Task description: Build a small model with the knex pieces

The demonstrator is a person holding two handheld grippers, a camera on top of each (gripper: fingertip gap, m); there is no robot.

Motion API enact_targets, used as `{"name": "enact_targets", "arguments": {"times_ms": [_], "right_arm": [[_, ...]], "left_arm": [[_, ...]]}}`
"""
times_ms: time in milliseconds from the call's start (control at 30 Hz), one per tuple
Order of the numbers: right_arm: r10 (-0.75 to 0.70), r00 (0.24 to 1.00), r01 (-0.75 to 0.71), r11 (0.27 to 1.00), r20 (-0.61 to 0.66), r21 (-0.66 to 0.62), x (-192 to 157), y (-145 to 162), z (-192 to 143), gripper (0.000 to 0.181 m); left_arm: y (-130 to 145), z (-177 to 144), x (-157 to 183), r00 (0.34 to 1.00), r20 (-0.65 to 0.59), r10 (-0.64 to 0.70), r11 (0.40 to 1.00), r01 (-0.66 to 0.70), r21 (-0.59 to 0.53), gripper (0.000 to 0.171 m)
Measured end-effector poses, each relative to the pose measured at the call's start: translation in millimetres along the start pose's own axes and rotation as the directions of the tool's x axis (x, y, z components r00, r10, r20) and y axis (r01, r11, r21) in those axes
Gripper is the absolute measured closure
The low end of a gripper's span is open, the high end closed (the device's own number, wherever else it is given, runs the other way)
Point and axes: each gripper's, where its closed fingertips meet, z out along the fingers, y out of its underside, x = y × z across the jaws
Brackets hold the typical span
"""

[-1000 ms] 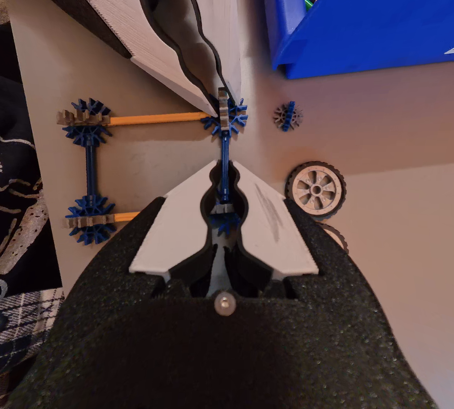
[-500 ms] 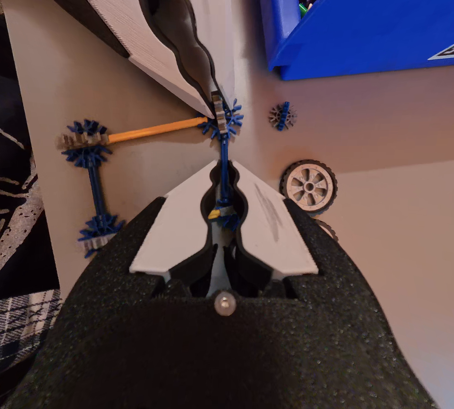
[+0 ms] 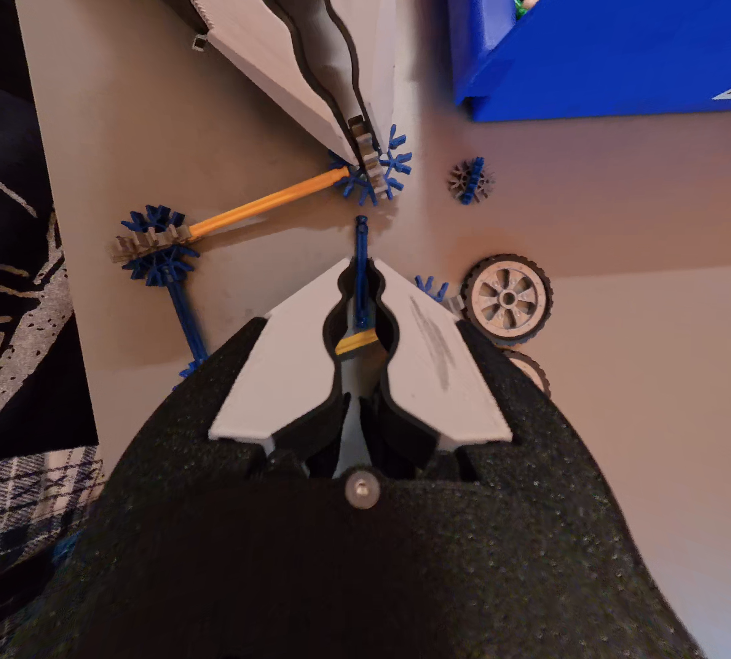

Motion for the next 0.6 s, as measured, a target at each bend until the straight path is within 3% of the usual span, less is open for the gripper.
{"name": "enact_targets", "arguments": {"times_ms": [200,333,600], "right_arm": [[-0.110,0.994,0.110,0.994,-0.004,0.011,-9.6,-5.4,6.3,0.176],[-0.176,0.982,0.177,0.984,-0.074,0.011,-3.3,-8.6,8.9,0.176],[-0.128,0.987,0.130,0.991,-0.101,0.014,8.4,-5.5,-1.4,0.160]], "left_arm": [[-1.0,-1.5,5.6,0.999,-0.033,0.015,1.000,-0.015,0.008,0.167],[-2.4,-3.5,10.3,0.998,-0.061,0.019,1.000,-0.018,0.019,0.167],[-0.7,-4.8,9.7,0.998,-0.061,0.020,1.000,-0.020,0.012,0.167]]}}
